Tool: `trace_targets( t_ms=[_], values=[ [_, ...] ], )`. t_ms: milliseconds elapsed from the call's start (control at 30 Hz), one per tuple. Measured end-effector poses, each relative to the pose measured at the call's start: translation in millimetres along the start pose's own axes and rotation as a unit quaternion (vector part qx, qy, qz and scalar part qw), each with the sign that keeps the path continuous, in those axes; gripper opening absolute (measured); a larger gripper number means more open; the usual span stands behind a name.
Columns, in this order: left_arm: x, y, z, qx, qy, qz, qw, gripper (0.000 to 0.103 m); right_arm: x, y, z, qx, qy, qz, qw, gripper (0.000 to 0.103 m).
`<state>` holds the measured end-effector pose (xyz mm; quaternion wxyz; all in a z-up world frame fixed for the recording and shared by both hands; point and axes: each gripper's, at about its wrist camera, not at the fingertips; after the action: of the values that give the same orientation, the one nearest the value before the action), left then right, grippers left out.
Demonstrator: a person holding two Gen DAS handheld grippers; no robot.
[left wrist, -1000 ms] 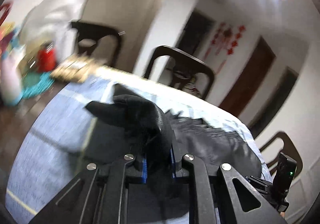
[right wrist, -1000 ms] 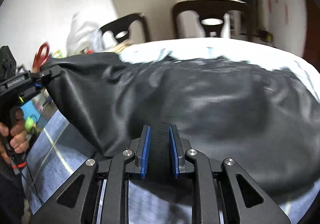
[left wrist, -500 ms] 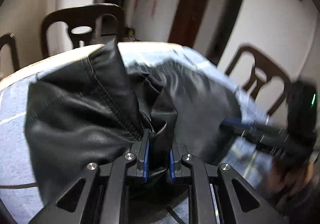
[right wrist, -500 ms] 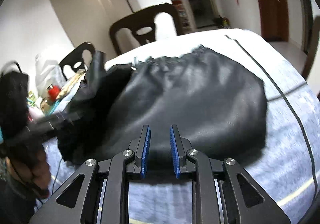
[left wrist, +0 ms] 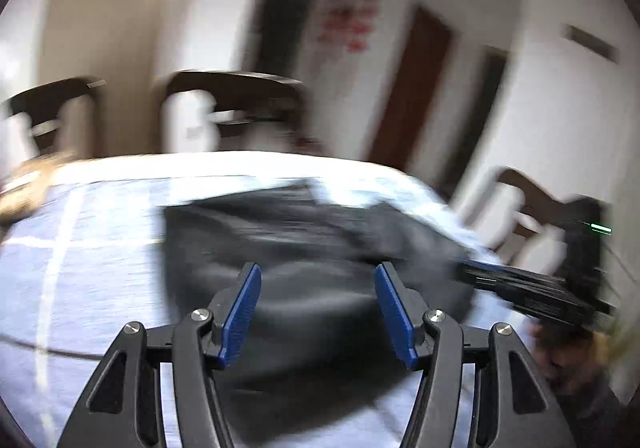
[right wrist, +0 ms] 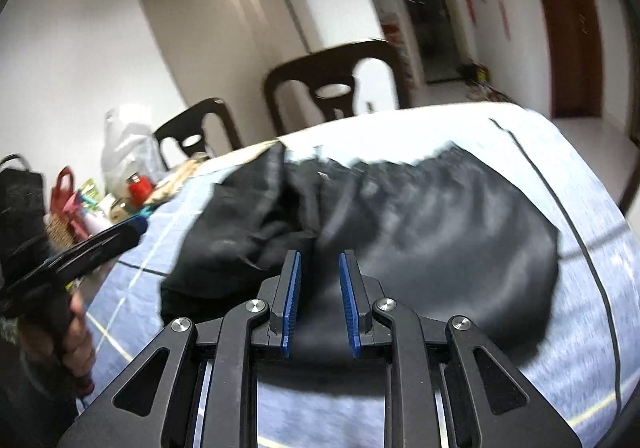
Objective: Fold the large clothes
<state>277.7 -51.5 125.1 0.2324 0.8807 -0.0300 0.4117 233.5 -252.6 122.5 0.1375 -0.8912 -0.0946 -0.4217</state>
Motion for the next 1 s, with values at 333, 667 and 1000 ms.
trace_targets(
  t_ms=[333, 667, 1000],
  values=[
    [11.3, -45.1, 56.7, 0.067, -0.033, -0.054, 0.9957, 0.061, 47.4, -55.2, 99.9, -0.005, -0.053, -0.101, 0.993, 0.021],
    [14.5, -40.4, 84.5, 0.064, -0.052, -0.048, 0.9954, 0.061, -16.3, 8.9, 120.2, 0.015, -0.102, 0.060, 0.993, 0.018],
    [33.8, -31.3, 103.3, 0.070, -0.049, -0.028, 0.9959, 0.061, 72.2, -23.1, 132.5, -0.017, -0.071, -0.037, 0.997, 0.020]
  ],
)
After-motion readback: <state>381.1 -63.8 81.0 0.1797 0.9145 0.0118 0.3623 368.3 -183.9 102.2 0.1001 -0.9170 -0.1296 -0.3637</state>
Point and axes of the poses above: each gripper's, at about its wrist camera, not at the fingertips, and z roughly the way its jaws point, y to its right, x to its top, and after that the axes turned 10 degrees about -z, right-handed
